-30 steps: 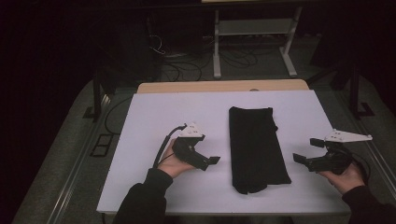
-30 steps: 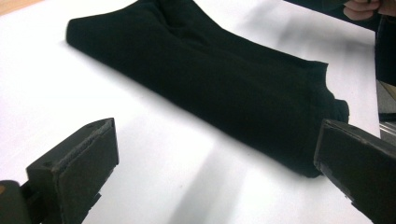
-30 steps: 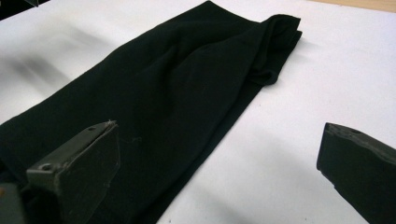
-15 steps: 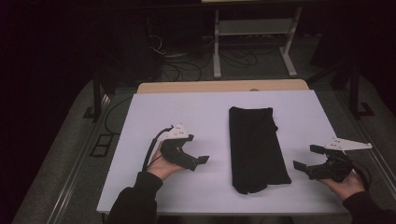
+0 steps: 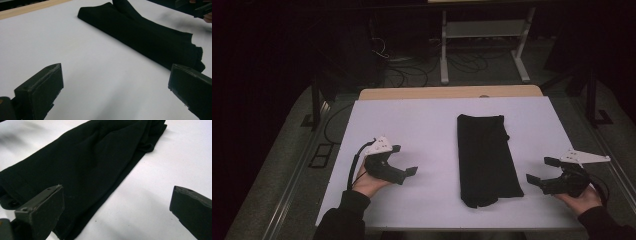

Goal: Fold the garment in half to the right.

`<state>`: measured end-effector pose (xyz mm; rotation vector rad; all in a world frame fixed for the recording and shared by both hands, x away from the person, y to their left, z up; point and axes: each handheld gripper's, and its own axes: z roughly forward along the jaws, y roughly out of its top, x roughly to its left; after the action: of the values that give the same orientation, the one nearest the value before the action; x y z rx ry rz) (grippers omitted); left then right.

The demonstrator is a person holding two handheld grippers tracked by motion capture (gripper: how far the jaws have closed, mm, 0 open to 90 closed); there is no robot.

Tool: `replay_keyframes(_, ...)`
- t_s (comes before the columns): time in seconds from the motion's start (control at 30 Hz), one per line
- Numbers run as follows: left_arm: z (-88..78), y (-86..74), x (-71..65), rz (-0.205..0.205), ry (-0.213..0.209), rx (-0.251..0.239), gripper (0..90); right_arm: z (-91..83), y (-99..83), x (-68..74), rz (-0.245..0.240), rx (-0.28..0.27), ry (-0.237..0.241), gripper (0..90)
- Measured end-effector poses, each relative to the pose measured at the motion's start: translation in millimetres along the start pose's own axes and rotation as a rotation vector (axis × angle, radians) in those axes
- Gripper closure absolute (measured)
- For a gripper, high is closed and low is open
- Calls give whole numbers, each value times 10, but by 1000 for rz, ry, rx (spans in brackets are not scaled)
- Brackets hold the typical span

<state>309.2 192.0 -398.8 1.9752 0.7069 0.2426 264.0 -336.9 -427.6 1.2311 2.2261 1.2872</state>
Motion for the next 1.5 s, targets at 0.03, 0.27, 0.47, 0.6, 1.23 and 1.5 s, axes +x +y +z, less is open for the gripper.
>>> replay_keyframes(0.03,-22,-13,14,-3,5,-2,0,5,-2,0,-1,1,1,0)
replay_keyframes(0.27,-191,-128,118,-12,45,-20,0,40,-17,11,-3,16,11,0)
replay_keyframes(0.47,-312,-240,190,-40,70,-37,0,40,-21,7,-2,11,13,0)
replay_keyframes(0.6,-377,-310,232,-52,84,-47,0,45,-24,5,-4,16,15,0)
replay_keyframes(1.23,-738,-729,398,-111,170,-62,0,54,-31,3,4,14,9,0)
replay_keyframes(1.5,-842,-846,416,-138,198,-63,0,61,-24,-2,9,10,11,0)
